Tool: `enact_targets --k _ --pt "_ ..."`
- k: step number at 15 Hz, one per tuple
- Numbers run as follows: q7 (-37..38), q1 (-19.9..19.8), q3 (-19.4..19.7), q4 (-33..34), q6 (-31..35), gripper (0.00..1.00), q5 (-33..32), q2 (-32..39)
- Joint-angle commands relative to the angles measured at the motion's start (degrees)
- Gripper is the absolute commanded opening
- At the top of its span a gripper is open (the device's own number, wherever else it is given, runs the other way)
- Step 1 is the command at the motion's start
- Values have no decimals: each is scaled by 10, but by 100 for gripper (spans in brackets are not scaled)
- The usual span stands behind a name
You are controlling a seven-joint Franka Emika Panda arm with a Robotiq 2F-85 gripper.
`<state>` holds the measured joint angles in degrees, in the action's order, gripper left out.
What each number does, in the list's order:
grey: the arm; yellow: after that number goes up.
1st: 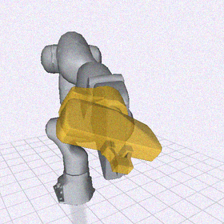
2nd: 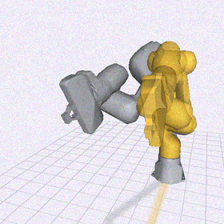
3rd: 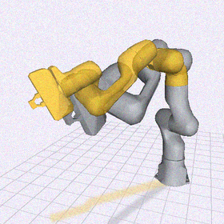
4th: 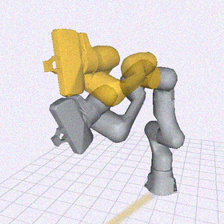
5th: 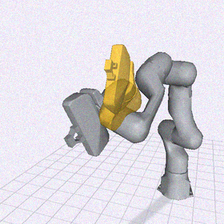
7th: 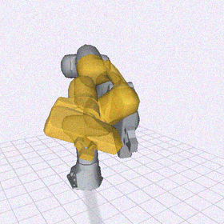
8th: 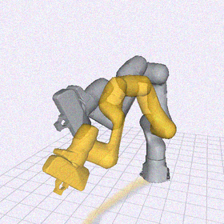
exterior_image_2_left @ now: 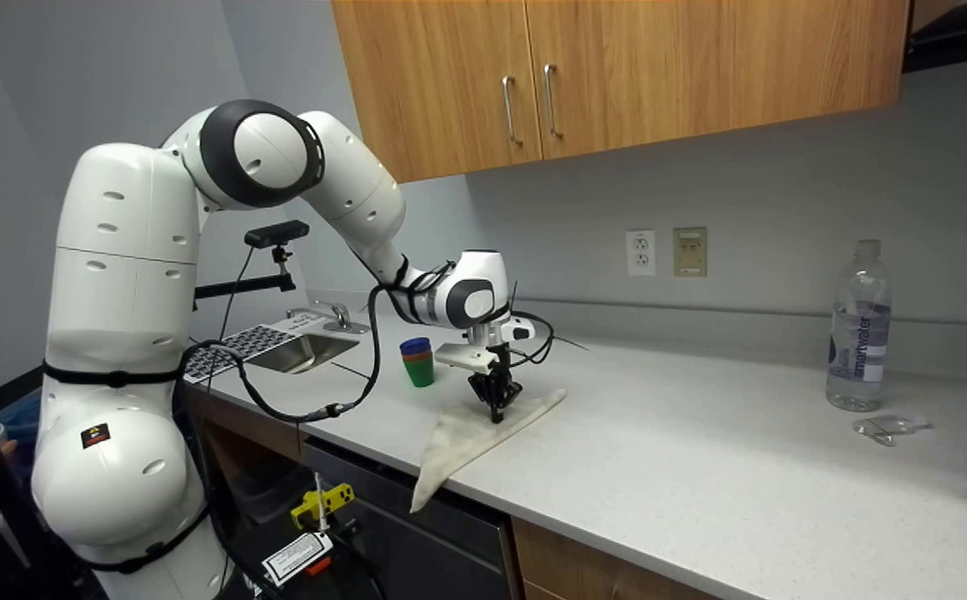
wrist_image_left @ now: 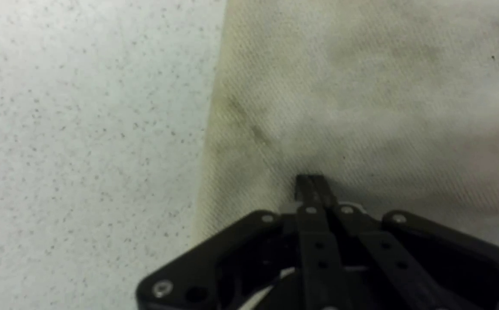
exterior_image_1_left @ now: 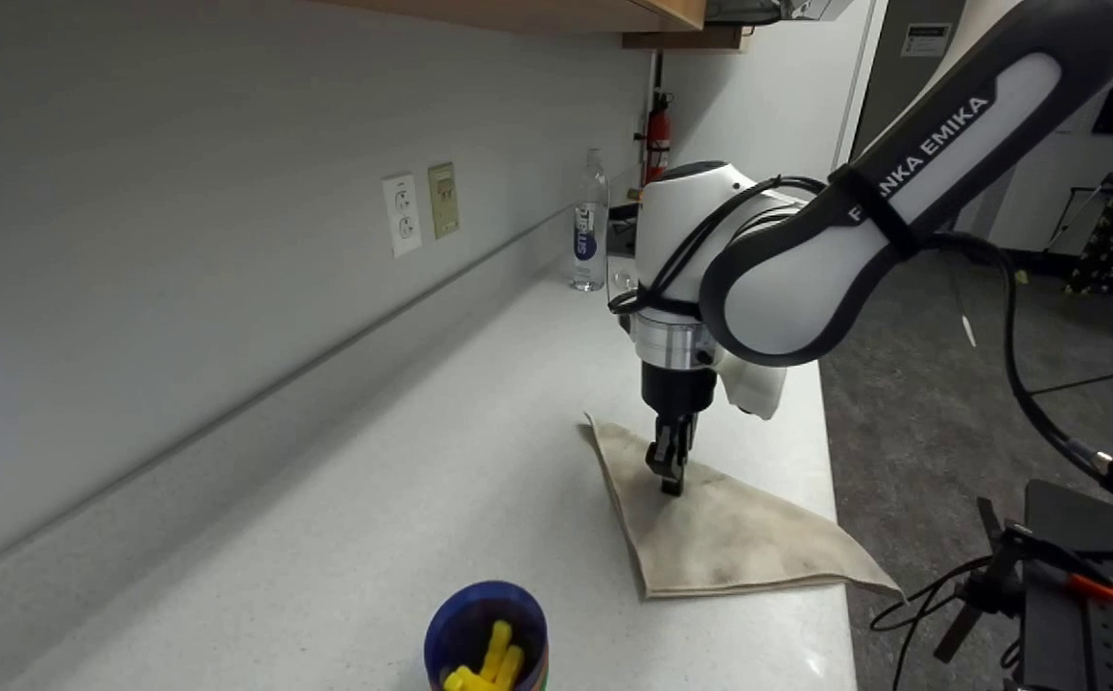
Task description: Unfold the cloth
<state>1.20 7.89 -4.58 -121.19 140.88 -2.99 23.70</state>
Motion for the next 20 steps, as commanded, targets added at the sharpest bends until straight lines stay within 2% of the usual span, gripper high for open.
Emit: enact_targets --k 1,7,11,16,20 --pt "29 6 10 72 -8 0 -7 54" --pt "57 19 22 162 -16 0 -15 102" --pt "65 28 29 187 -27 0 -21 112" --pt "56 26 24 172 -90 0 -19 79" --pt "48 27 19 137 -101 0 -31 33"
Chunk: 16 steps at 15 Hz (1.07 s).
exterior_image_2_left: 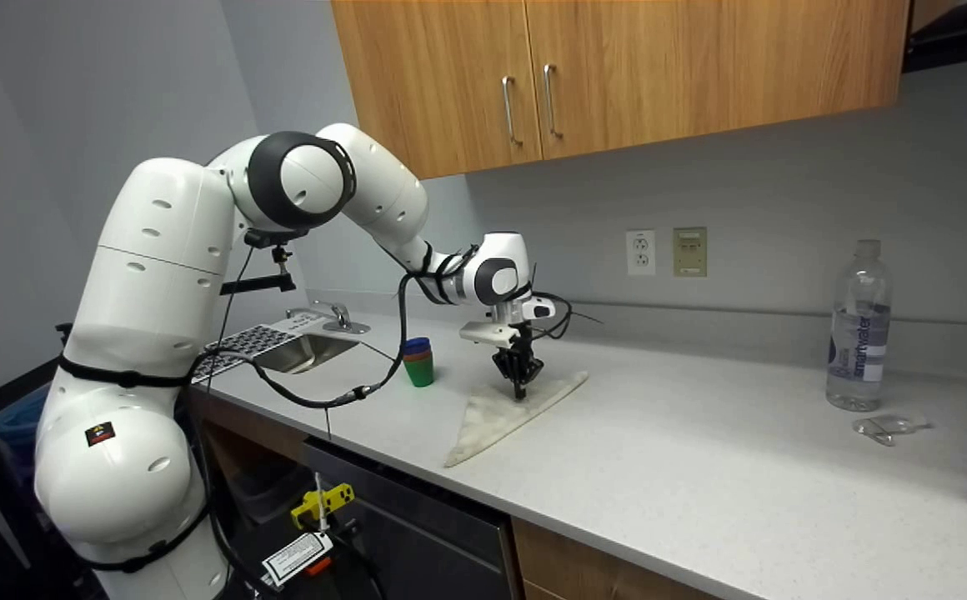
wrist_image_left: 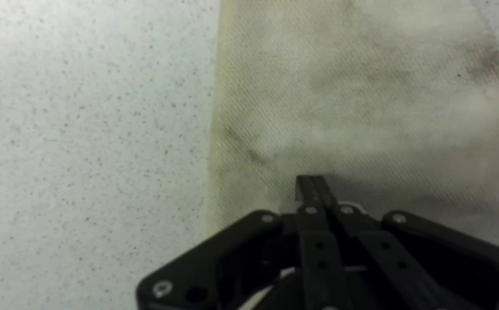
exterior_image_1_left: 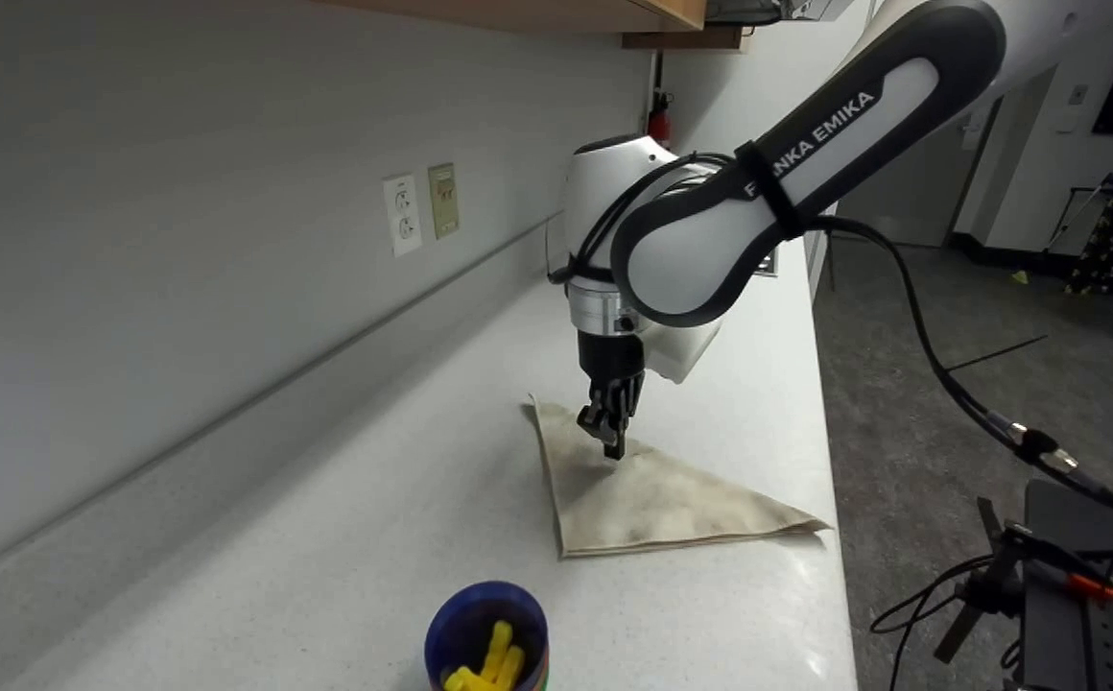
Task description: Unfold the cloth
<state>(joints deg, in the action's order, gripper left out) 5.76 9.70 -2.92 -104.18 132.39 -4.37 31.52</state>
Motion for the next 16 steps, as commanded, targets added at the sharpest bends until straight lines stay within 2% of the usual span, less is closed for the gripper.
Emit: enact_targets --k 1,7,14,15,16 --pt "-2 8 -1 -40 -20 0 -18 -55" --pt "-22 12 -32 -107 8 0 -12 -92" --pt "-8 31 -33 -164 27 0 -49 -129" --pt "-7 33 -34 -168 27 26 -55 -134" --pt "-6 34 -35 -171 27 28 -61 -139"
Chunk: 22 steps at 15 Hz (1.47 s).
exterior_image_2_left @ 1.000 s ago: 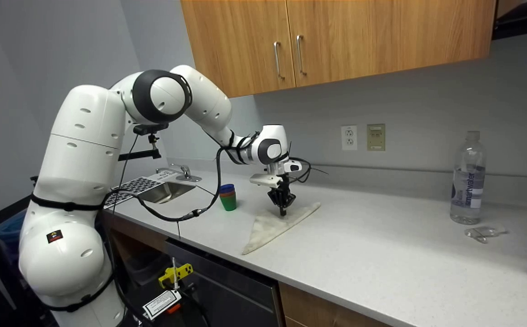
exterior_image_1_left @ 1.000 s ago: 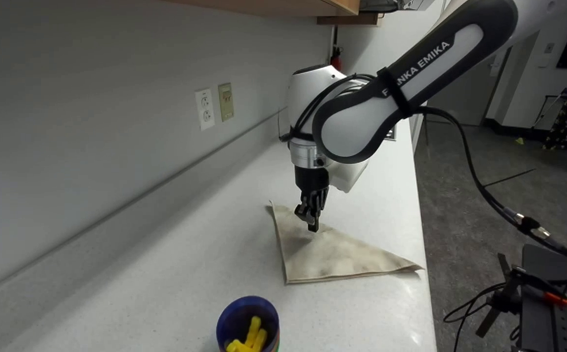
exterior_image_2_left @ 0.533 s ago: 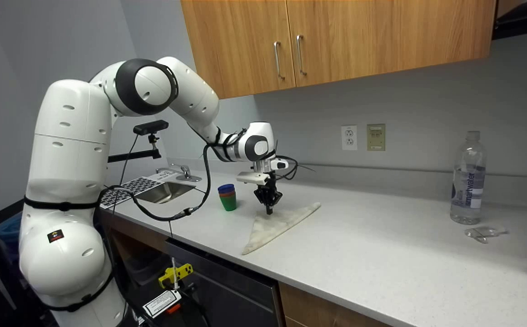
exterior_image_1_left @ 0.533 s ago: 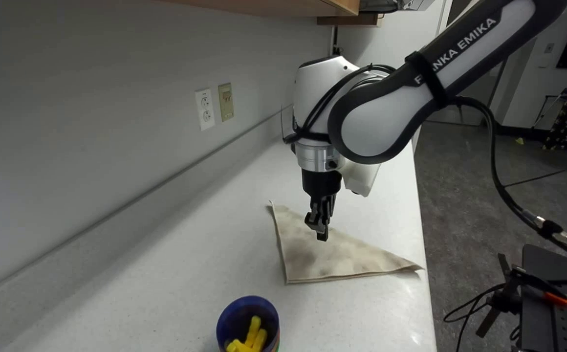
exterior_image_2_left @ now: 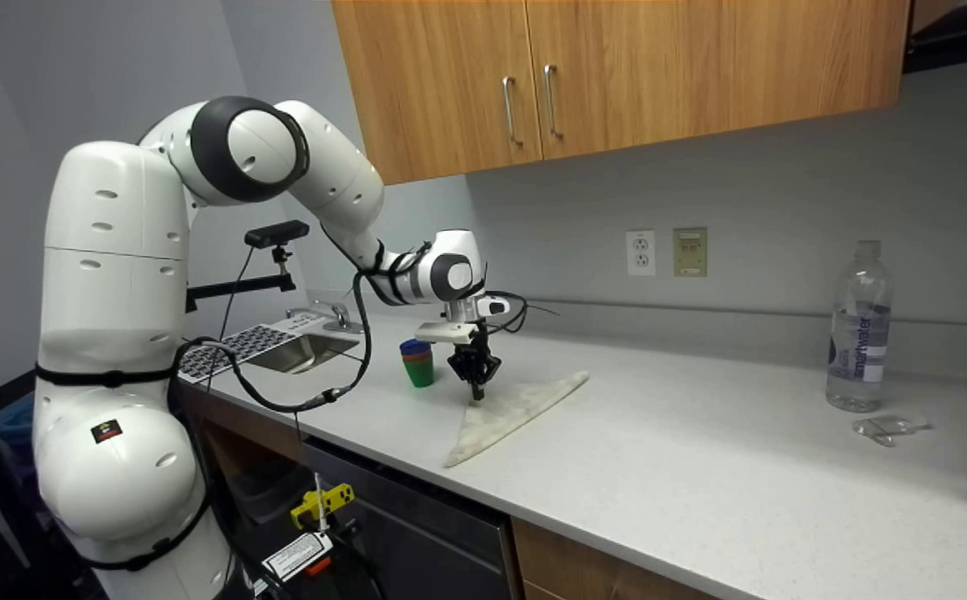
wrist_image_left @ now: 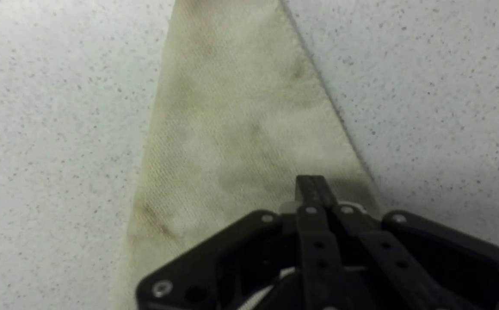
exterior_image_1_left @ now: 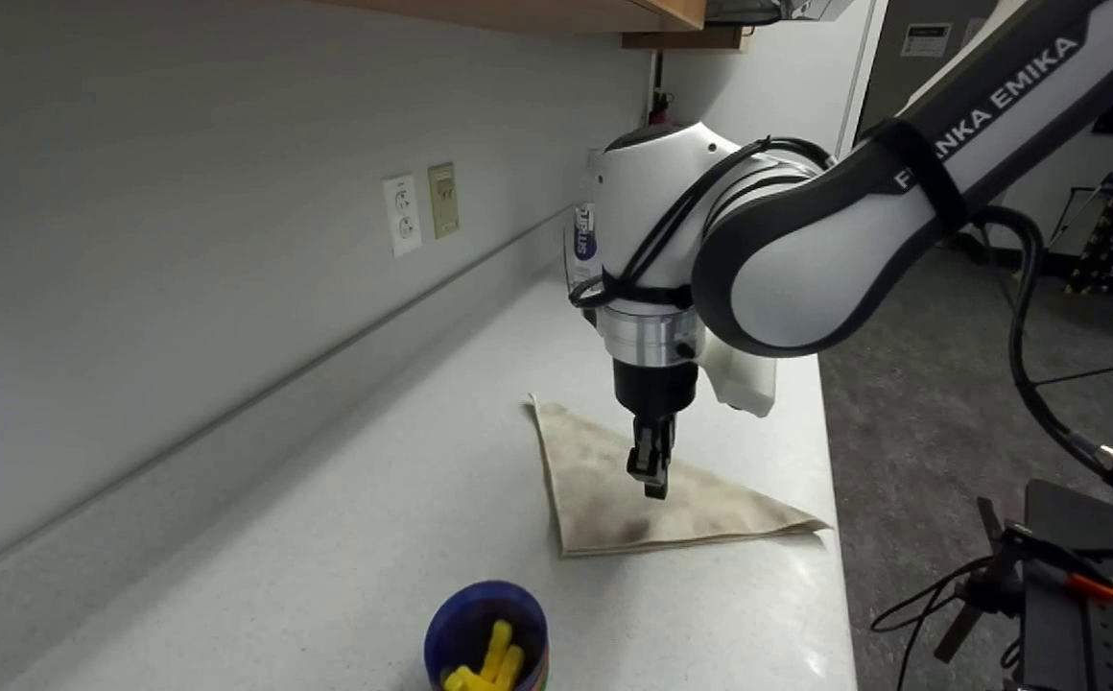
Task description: Unfold the cloth
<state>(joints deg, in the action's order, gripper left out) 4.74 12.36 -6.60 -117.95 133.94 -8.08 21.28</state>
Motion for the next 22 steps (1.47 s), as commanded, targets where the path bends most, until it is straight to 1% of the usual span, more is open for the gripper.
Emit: enact_targets --k 1,2,3,7,10,16,22 --pt "4 9 2 -36 13 34 -32 -41" --pt "5 10 0 -36 13 43 -37 -43" --pt "7 13 -1 -35 14 50 -43 -44" --pt "28 27 0 -21 40 81 -68 -33" --pt "42 34 0 -5 47 100 -74 -13" --pt "59 38 2 9 52 100 -68 8" --pt "63 40 8 -15 40 100 -70 9"
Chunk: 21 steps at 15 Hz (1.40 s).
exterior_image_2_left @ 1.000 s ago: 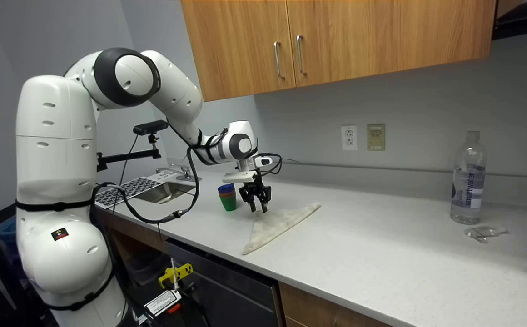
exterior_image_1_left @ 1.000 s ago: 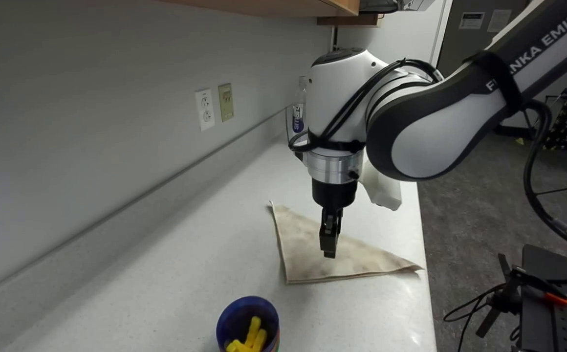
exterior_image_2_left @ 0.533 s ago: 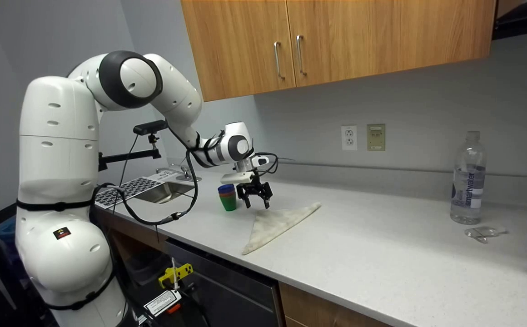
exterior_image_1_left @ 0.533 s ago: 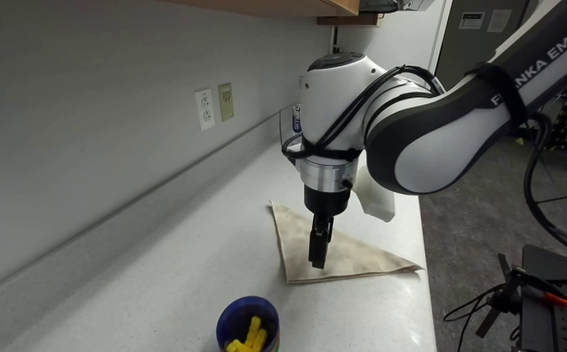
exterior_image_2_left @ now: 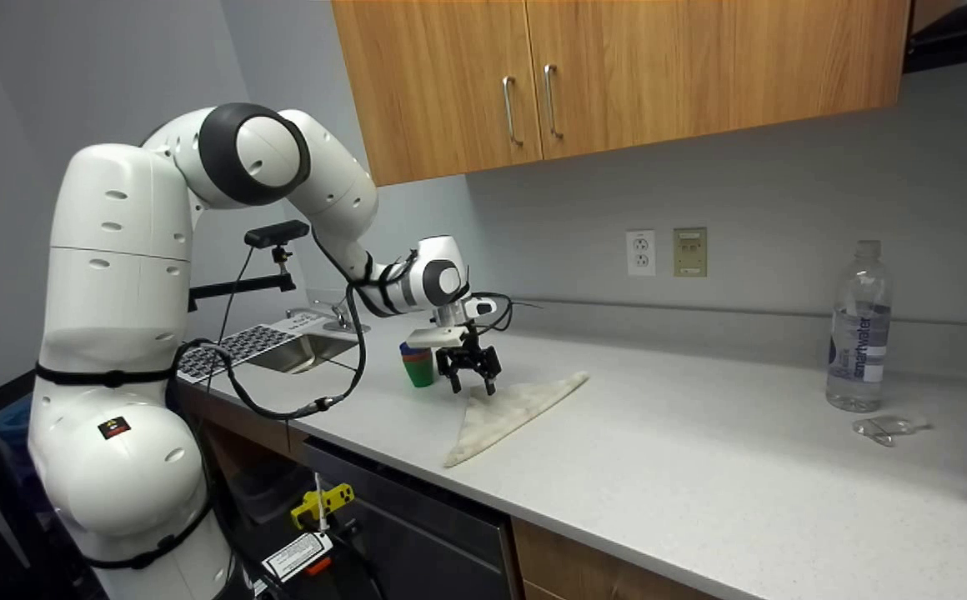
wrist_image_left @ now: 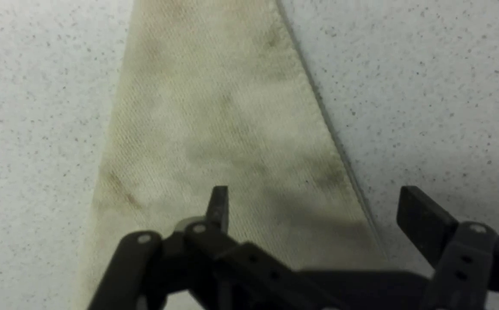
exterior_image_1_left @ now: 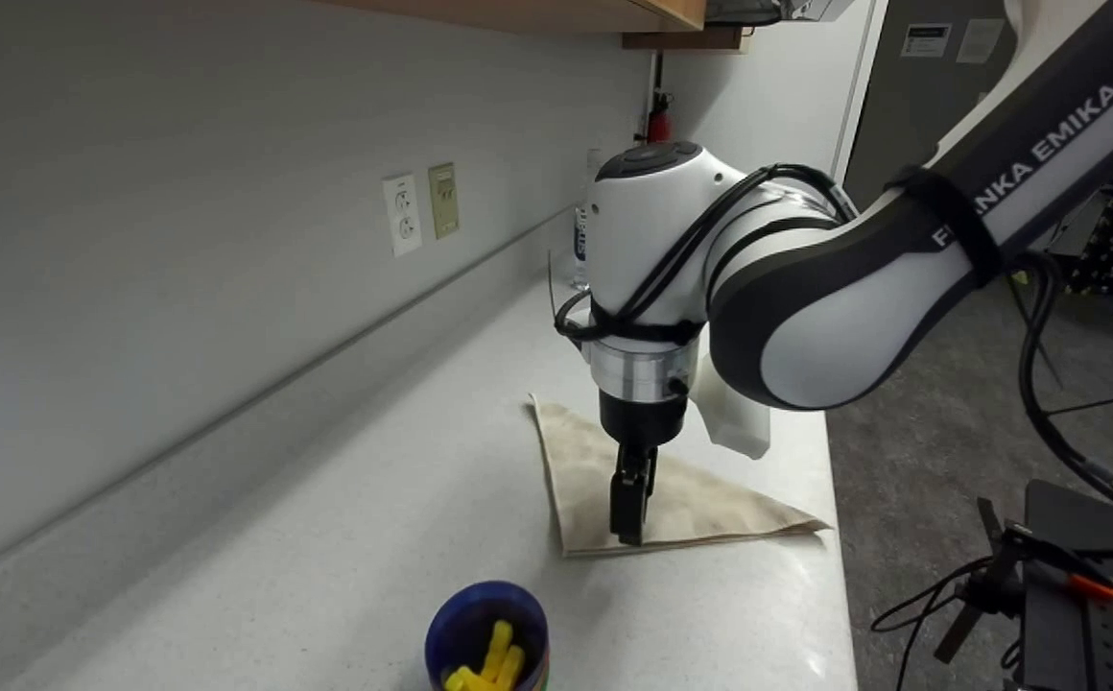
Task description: Unfold the cloth
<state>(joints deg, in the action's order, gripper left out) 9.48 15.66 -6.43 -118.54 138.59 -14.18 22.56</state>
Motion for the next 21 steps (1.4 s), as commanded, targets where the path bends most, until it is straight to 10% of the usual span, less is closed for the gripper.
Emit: enact_targets --k 1,21 --pt "15 9 6 -15 -8 100 -11 -6" --pt "191 54 59 -64 41 100 -214 -14"
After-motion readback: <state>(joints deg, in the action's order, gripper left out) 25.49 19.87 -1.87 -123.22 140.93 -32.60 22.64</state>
